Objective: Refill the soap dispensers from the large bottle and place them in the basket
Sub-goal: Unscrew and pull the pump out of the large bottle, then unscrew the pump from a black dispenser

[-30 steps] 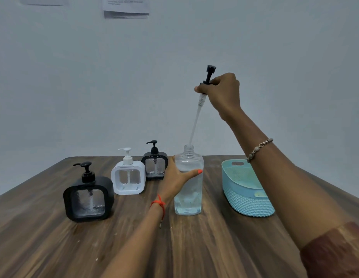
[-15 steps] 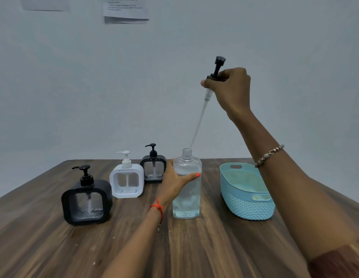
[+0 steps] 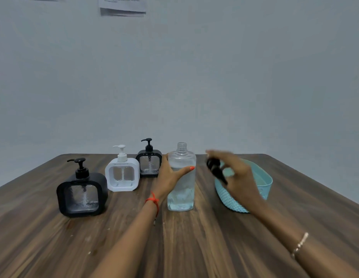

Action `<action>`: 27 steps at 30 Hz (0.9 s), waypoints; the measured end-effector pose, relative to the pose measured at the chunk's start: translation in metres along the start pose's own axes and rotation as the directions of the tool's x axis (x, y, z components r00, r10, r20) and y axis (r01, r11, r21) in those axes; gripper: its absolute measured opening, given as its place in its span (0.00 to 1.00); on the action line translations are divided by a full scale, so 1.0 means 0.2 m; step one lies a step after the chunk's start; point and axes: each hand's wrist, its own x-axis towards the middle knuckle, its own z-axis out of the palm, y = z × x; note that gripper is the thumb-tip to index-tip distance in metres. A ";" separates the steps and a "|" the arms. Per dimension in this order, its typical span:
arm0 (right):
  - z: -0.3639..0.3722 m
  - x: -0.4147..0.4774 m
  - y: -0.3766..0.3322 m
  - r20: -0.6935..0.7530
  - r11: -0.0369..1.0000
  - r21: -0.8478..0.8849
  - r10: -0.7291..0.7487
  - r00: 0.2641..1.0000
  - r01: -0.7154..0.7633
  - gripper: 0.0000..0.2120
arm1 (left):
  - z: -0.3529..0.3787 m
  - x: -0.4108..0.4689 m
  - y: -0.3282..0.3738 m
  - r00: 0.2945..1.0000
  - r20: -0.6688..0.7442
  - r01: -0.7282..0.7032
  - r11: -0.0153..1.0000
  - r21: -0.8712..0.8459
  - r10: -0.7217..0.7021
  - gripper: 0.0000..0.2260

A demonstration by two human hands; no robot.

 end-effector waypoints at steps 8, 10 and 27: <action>0.09 -0.40 0.22 0.596 0.964 -0.181 -0.049 0.802 0.194 0.18 | 0.01 -0.01 0.01 1.000 0.001 0.007 1.000 0.015 -0.007 0.32; 0.07 -0.39 0.22 0.642 0.978 -0.158 -0.002 0.767 0.135 0.19 | 0.00 -0.02 0.01 1.000 0.004 0.021 0.999 0.028 -0.021 0.32; 0.13 -0.17 0.08 0.510 0.987 -0.028 0.150 0.847 -0.158 0.17 | -0.22 -0.19 0.10 0.996 0.017 0.077 0.973 0.216 -0.083 0.35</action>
